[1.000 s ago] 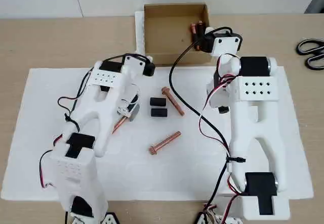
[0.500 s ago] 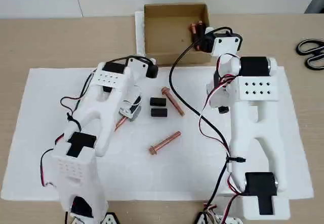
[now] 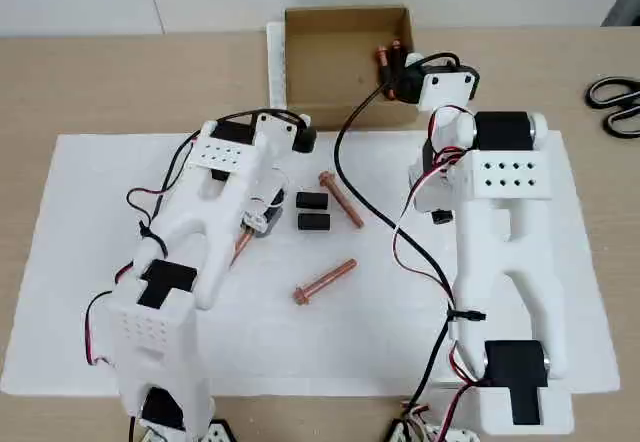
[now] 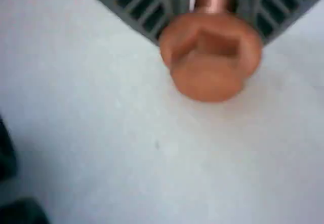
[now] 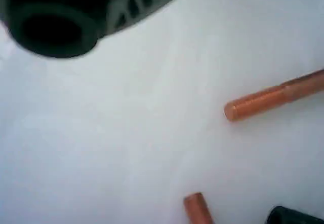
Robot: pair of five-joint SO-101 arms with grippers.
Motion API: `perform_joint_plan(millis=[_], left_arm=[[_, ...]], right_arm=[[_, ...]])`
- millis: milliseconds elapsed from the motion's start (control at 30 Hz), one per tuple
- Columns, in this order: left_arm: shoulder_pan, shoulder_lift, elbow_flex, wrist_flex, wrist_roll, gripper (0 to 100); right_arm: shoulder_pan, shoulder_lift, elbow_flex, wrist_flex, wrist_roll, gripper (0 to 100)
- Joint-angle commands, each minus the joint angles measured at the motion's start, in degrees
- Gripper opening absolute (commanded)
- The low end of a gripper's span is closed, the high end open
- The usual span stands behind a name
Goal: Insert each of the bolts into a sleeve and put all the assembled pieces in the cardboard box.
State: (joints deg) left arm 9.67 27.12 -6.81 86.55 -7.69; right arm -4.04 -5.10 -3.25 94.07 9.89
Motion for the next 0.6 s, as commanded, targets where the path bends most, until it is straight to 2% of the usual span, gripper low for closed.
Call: perform_joint_plan(millis=[0, 567], left_arm=[[0.2, -0.6, -3.7, 1.7, 0.6, 5], [0.1, -0.1, -2.9, 1.4, 0.6, 2]], right_arm=[[0.4, -2.4, -2.6, -0.6, -0.7, 1.7], [0.4, -2.5, -2.6, -0.4, -0.7, 1.7]])
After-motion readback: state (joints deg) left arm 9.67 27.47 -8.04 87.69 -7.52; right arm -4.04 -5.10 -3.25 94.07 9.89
